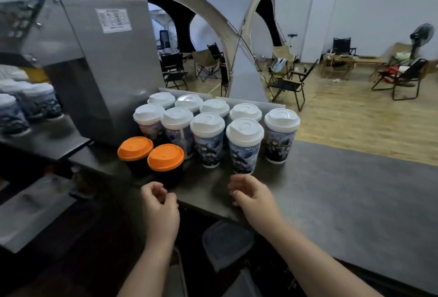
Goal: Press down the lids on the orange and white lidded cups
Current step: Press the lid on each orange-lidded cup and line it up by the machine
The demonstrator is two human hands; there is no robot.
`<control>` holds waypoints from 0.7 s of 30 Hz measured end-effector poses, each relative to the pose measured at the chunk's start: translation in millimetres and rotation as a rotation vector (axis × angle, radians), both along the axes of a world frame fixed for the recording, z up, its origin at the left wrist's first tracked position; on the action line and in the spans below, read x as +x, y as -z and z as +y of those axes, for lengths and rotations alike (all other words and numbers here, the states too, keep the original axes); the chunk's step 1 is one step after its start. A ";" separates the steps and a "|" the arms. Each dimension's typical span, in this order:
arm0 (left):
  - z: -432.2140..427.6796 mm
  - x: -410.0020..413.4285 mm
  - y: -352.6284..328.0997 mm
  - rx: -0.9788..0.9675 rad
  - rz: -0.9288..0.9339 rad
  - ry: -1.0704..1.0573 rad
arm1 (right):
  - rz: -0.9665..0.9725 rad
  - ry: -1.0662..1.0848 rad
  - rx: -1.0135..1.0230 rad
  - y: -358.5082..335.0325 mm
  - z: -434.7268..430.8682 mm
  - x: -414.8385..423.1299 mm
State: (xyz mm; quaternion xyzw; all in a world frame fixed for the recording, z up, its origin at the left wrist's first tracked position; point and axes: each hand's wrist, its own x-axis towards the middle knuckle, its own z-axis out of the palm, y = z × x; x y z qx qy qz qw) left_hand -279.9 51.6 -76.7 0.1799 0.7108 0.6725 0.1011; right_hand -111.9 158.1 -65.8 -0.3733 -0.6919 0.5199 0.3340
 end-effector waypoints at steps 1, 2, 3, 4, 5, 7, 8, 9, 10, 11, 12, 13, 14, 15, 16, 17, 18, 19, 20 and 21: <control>-0.6 -10.5 1.6 0.001 -0.005 -0.030 | -0.010 -0.040 0.018 1.3 -0.3 -12.9; -0.5 -20.5 3.4 0.001 -0.003 -0.046 | -0.024 -0.084 0.035 2.9 -0.1 -25.9; 0.1 -29.6 5.3 0.007 0.000 -0.046 | -0.050 -0.123 0.051 4.4 0.5 -38.9; 0.9 -37.7 7.6 0.016 0.000 -0.027 | -0.084 -0.156 0.060 5.8 1.1 -51.9; 2.0 -44.6 9.5 0.024 -0.004 0.007 | -0.117 -0.187 0.054 6.4 1.1 -64.2; 3.4 -55.4 12.0 0.015 -0.018 0.091 | -0.139 -0.249 -0.002 6.6 -0.7 -87.9; 4.4 -59.3 12.5 0.007 -0.031 0.127 | -0.139 -0.271 -0.020 6.2 -1.9 -98.1; 5.6 -62.5 13.0 0.006 -0.044 0.156 | -0.136 -0.280 -0.021 5.2 -3.0 -106.2; 6.9 -64.6 13.4 0.008 -0.050 0.179 | -0.123 -0.282 -0.018 4.4 -3.8 -112.6; 7.0 -65.8 14.0 0.010 -0.042 0.198 | -0.102 -0.274 -0.014 3.2 -4.9 -116.4; 6.1 -65.5 14.3 0.011 -0.023 0.215 | -0.080 -0.257 -0.004 2.1 -6.0 -117.9; 4.5 -63.9 14.8 0.018 -0.005 0.229 | -0.068 -0.232 0.025 1.3 -7.5 -116.7; 2.5 -60.8 14.8 0.037 0.002 0.239 | -0.066 -0.204 0.067 1.0 -9.0 -113.3; 0.9 -56.3 14.1 0.067 -0.001 0.249 | -0.067 -0.172 0.108 0.3 -10.0 -107.3; -0.3 -50.0 13.7 0.099 -0.008 0.263 | -0.062 -0.137 0.138 -0.2 -9.7 -99.5; -0.3 -42.2 13.3 0.133 -0.015 0.282 | -0.053 -0.107 0.168 -0.6 -8.7 -89.3; 1.0 -33.3 12.6 0.174 -0.023 0.304 | -0.051 -0.079 0.204 -0.3 -6.7 -77.7; 3.3 -23.4 11.3 0.221 -0.034 0.329 | -0.055 -0.056 0.244 0.0 -5.5 -64.8; 5.7 -12.6 9.4 0.269 -0.047 0.356 | -0.049 -0.037 0.273 0.4 -5.0 -50.9; 7.9 -1.4 7.6 0.312 -0.054 0.386 | -0.013 -0.031 0.273 0.9 -6.0 -36.7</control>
